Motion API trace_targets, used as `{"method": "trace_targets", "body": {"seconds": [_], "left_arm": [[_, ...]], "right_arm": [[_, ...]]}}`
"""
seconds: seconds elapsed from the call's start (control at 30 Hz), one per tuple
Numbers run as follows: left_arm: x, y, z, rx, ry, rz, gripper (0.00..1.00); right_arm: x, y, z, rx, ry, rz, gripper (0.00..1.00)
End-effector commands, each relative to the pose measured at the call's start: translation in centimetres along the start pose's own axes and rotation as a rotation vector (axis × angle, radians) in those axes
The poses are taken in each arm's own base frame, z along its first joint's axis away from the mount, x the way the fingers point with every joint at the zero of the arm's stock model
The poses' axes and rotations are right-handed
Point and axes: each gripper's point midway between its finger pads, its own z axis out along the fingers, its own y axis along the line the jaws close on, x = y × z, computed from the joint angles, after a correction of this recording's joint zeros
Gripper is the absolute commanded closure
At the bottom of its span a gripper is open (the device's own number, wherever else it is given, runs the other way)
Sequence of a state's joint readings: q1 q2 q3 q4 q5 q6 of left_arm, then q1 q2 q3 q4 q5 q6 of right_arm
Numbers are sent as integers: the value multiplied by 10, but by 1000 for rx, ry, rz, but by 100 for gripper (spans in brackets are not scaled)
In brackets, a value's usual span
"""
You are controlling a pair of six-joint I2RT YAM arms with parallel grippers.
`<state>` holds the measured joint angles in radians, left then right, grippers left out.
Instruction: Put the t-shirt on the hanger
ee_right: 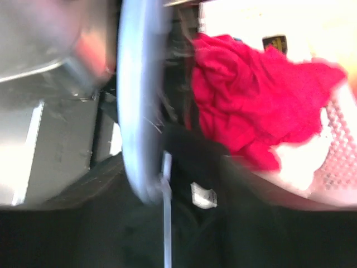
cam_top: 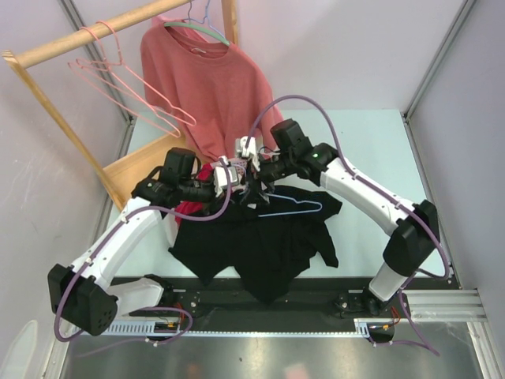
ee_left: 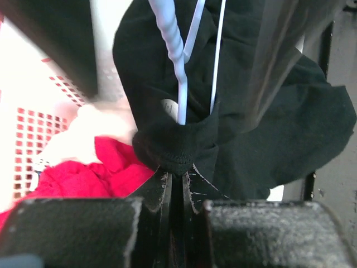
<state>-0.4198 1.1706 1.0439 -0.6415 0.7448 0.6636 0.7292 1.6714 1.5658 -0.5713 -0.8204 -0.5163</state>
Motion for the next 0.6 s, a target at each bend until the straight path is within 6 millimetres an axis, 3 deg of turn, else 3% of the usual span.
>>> {"method": "trace_targets", "body": {"seconds": [0.0,0.03,0.1,0.17,0.27,0.33,0.47,0.57], "left_arm": [[-11,-6,-9,-29,-52,8,100],[-12,-2,-11,-49,-60,-5,100],[-20,5,-12,-80,-90,-52,100],[-26,4,-12,-57,-121,-82,100],[-31,0,-13,-25,-145,-52,100],[-30,-11,-14,31,-138,-50,100],[-39,-31,-21,134,-175,69,100],[-38,-36,-25,126,-187,135,100]], "right_arm": [[-24,-3,-63,167,-68,126,0],[-18,-14,-80,221,-77,190,0],[-15,-17,-102,279,-113,323,0],[-1,-38,-133,381,-147,423,2],[31,-51,-152,480,-111,500,8],[49,-52,-147,494,-50,500,11],[81,-38,-123,419,53,553,29],[97,-36,-121,386,18,625,32]]}}
